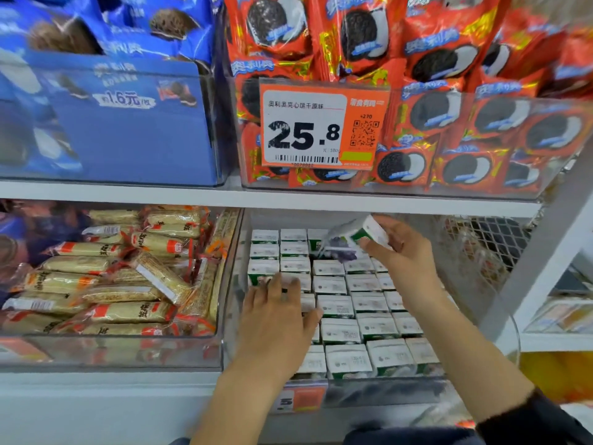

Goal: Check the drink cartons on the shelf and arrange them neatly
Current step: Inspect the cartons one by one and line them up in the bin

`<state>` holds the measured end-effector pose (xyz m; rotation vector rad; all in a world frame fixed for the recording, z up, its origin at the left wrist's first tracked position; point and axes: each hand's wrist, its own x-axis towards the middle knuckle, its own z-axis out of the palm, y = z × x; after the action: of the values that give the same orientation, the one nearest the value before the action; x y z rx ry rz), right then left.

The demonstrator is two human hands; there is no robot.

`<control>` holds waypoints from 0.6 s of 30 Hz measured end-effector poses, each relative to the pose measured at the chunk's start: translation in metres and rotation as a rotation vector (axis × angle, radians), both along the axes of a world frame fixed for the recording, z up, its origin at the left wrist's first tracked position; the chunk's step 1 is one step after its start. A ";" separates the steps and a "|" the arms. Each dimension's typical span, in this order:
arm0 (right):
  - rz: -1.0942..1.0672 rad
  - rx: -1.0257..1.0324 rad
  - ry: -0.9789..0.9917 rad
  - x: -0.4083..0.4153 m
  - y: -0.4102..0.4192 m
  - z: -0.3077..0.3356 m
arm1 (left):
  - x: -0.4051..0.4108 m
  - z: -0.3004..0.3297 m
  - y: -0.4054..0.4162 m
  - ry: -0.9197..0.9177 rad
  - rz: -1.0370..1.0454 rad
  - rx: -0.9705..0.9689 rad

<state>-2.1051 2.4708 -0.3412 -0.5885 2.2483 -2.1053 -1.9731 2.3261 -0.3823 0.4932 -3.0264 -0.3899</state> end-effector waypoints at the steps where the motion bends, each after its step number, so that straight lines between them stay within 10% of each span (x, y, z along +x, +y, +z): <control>1: 0.045 0.072 0.078 -0.003 -0.003 0.000 | 0.000 0.000 -0.001 -0.002 -0.009 -0.001; 18: 0.300 0.807 0.432 -0.033 -0.053 0.016 | -0.001 0.000 -0.006 -0.018 -0.048 0.022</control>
<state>-2.1381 2.4176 -0.3247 -1.2643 2.6916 -0.8577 -1.9742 2.3200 -0.3820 0.4285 -3.0594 -0.4239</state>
